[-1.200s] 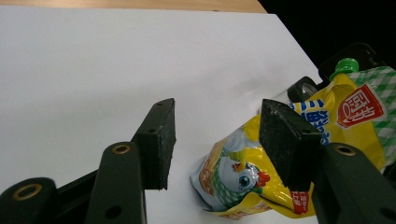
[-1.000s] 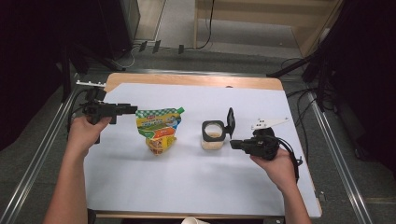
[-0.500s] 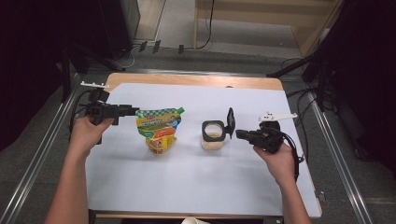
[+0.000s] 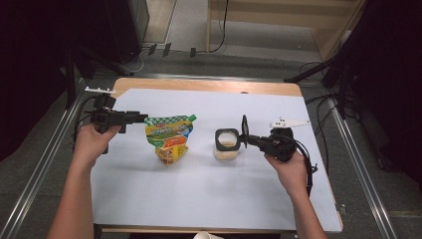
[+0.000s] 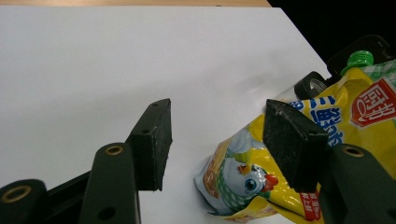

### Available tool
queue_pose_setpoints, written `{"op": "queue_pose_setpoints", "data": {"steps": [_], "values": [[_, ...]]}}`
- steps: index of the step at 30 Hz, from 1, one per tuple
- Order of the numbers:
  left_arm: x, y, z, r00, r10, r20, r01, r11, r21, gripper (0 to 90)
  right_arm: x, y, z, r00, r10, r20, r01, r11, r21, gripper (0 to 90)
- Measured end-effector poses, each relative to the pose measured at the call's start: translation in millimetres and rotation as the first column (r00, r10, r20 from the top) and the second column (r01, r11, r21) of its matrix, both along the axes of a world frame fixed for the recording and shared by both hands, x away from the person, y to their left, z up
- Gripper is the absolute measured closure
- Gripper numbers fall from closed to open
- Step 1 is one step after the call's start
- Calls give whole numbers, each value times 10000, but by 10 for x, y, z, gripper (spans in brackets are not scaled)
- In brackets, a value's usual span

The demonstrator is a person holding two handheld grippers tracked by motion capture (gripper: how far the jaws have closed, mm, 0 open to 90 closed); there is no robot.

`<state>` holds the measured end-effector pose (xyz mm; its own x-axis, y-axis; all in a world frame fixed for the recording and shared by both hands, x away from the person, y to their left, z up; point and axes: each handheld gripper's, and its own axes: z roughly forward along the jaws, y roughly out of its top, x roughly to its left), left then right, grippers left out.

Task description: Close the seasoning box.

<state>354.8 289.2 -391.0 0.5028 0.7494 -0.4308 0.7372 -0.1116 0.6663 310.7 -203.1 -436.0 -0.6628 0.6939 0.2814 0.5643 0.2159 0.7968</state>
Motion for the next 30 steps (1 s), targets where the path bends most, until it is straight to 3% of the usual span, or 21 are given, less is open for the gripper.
{"op": "queue_pose_setpoints", "data": {"steps": [12,22,25,30], "values": [[14,-49,-20,9998,-200,-54,200,9997,104,436,-4,63,-25,9999,31,-146,-28,9998,197,900],[19,-62,-30,9996,-270,-90,271,9995,166,435,-8,92,-13,10000,-4,-12,4,9995,315,900],[20,-55,-29,9995,-304,-115,304,9995,54,435,-9,101,-5,10000,28,-89,-23,9985,555,900],[18,-28,-26,9993,-354,-140,352,9992,-167,437,-13,147,-12,9999,61,-91,-56,9988,485,900]]}}
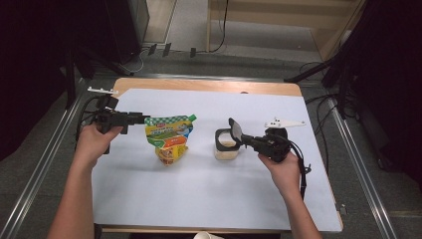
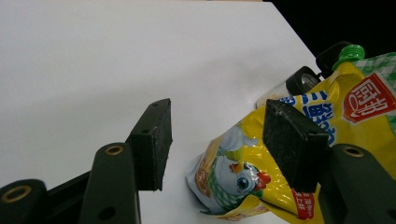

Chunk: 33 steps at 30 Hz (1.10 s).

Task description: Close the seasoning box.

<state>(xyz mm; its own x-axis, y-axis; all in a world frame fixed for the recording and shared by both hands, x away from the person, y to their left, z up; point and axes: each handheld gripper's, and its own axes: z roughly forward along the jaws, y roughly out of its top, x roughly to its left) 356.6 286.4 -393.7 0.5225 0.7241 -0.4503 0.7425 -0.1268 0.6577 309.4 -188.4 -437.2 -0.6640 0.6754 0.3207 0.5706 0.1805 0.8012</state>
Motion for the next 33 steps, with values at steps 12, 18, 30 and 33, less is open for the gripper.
{"op": "queue_pose_setpoints", "data": {"steps": [12,18,30,33], "values": [[12,-15,-40,9998,-28,-222,31,9999,137,432,13,140,-63,9995,247,-188,-255,9986,-457,900],[11,-6,-40,9998,-22,-209,25,9999,140,431,20,158,-93,9991,334,-254,-347,9980,-519,900],[27,-21,-67,9995,-53,-313,61,9997,249,425,-10,187,-66,9993,370,-101,-376,9968,-700,858],[34,-25,-73,9994,-41,-340,48,9998,206,423,-22,164,-43,9995,297,80,-291,9972,-687,792]]}}
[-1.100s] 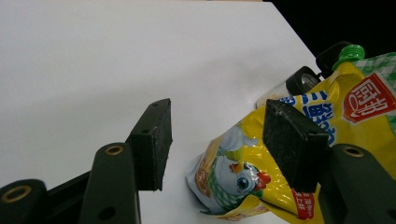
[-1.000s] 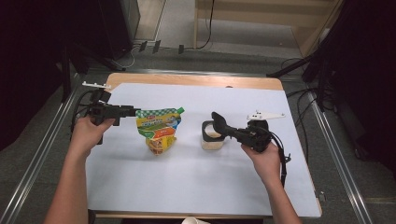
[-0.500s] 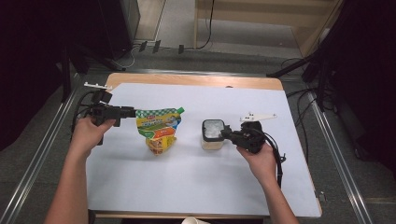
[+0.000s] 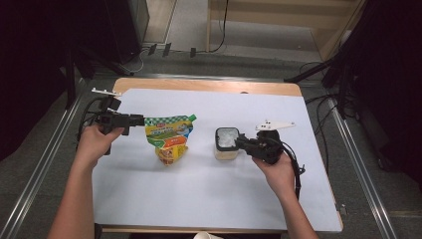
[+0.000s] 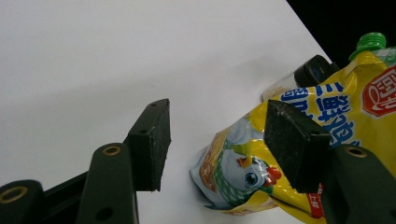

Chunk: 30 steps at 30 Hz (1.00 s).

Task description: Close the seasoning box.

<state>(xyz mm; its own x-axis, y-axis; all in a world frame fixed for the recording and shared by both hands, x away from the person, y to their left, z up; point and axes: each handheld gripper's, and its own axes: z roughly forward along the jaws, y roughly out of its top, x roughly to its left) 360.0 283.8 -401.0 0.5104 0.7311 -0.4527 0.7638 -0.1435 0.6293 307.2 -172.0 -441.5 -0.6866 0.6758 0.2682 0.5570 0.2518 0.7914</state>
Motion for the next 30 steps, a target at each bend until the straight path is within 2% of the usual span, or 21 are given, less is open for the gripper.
{"op": "queue_pose_setpoints", "data": {"steps": [2,7,12,18,26,30], "values": [[6,-3,-5,10000,20,-12,-20,10000,-9,423,-1,-38,11,9999,-106,123,106,9999,-7,758],[13,-6,-12,10000,1,-43,-1,10000,24,421,23,-160,11,9998,-206,65,204,9996,208,662],[12,-10,-15,10000,11,-35,-11,10000,24,420,13,-270,9,9993,-284,257,284,9996,26,584],[15,-15,-23,10000,-10,-59,11,9999,116,419,27,-430,1,9976,-585,366,580,9982,148,527],[18,-28,-45,10000,-22,-55,23,9999,161,419,39,-587,-36,9953,-921,286,918,9957,106,490],[26,-21,-67,9999,1,-105,1,9999,172,419,50,-656,-68,9932,-1049,513,1047,9945,64,451]]}}
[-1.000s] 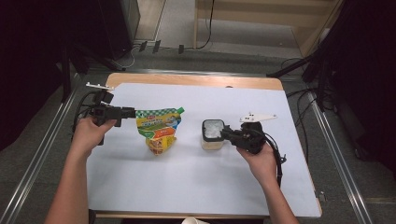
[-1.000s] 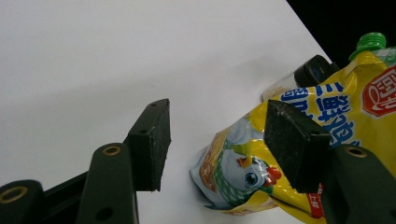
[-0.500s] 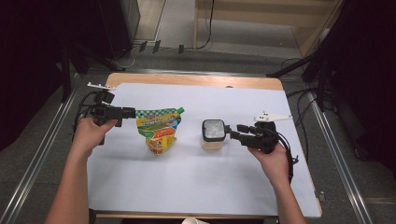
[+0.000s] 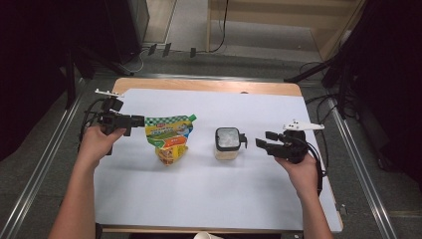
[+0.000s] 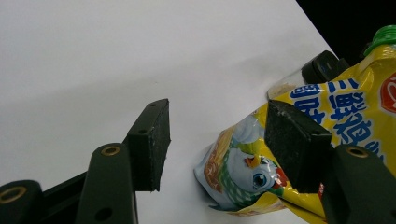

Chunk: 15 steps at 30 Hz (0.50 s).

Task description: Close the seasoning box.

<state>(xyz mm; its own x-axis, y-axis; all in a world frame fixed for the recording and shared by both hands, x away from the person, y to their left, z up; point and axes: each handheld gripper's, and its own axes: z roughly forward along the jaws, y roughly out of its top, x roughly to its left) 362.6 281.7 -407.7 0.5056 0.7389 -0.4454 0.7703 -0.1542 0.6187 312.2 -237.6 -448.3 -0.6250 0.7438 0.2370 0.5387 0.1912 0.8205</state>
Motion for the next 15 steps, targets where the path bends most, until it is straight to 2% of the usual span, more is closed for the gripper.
{"op": "queue_pose_setpoints", "data": {"steps": [5,7,15], "values": [[9,-1,-26,10000,48,-72,-48,10000,26,418,19,-79,-48,9997,-225,6,225,9997,-111,399],[11,-2,-38,9999,86,-96,-86,10000,16,418,27,-103,-74,9988,-484,58,485,9987,-170,388],[22,-7,-77,9999,62,-154,-62,10000,14,416,65,-229,-153,9948,-990,-244,992,9950,82,353]]}}
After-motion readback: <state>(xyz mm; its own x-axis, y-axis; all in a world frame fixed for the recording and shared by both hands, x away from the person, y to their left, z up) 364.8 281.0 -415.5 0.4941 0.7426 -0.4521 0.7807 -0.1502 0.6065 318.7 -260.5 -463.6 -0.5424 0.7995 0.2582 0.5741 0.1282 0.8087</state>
